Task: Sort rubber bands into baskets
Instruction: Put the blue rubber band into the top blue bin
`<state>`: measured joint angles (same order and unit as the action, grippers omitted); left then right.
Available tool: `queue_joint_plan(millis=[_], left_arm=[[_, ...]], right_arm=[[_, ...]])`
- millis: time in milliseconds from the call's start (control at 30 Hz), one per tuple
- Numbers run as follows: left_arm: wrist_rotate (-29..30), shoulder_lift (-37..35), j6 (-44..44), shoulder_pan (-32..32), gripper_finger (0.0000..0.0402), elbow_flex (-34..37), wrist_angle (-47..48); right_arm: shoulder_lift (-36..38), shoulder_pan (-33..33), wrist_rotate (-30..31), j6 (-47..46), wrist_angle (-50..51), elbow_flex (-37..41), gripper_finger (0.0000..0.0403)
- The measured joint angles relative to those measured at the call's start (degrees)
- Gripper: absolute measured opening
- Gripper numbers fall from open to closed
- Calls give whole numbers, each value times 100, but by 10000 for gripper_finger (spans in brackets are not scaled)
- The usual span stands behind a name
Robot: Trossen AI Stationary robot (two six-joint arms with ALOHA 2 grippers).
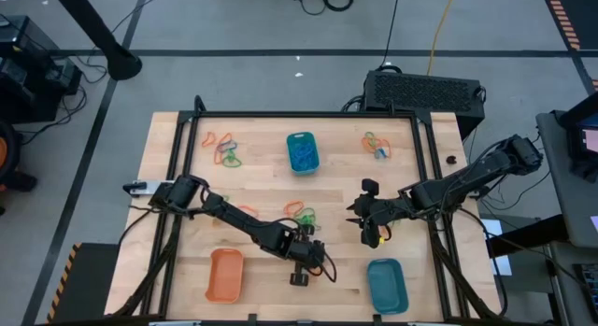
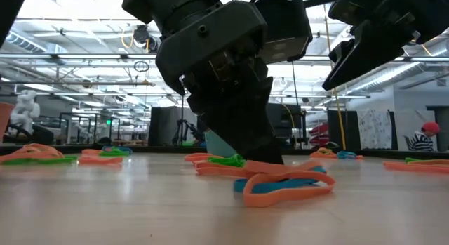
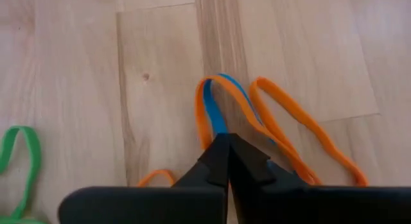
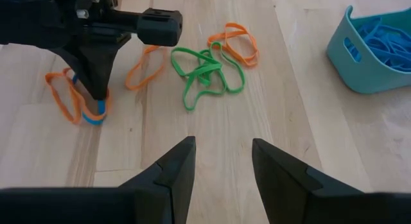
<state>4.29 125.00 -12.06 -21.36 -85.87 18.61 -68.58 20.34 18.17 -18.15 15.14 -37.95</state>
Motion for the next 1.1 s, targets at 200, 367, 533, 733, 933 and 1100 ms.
queue_joint_plan(millis=[200,367,533,733,933,1100], left_arm=[[357,-141,430,5,3,-219,-61],[532,-143,745,-6,3,-563,319],[527,-143,571,-3,3,-830,1382],[-24,-143,-92,-159,2,-845,2007],[27,-143,-560,-241,19,-782,2000],[-179,-143,-716,-267,81,-782,1960]], right_arm=[[0,2,0,0,-6,-1,146],[0,2,-2,0,13,-1,146],[0,1,-2,0,13,0,146],[0,1,-2,89,9,-1,146],[0,0,-2,105,6,-1,146],[0,1,-2,97,-7,0,146]])
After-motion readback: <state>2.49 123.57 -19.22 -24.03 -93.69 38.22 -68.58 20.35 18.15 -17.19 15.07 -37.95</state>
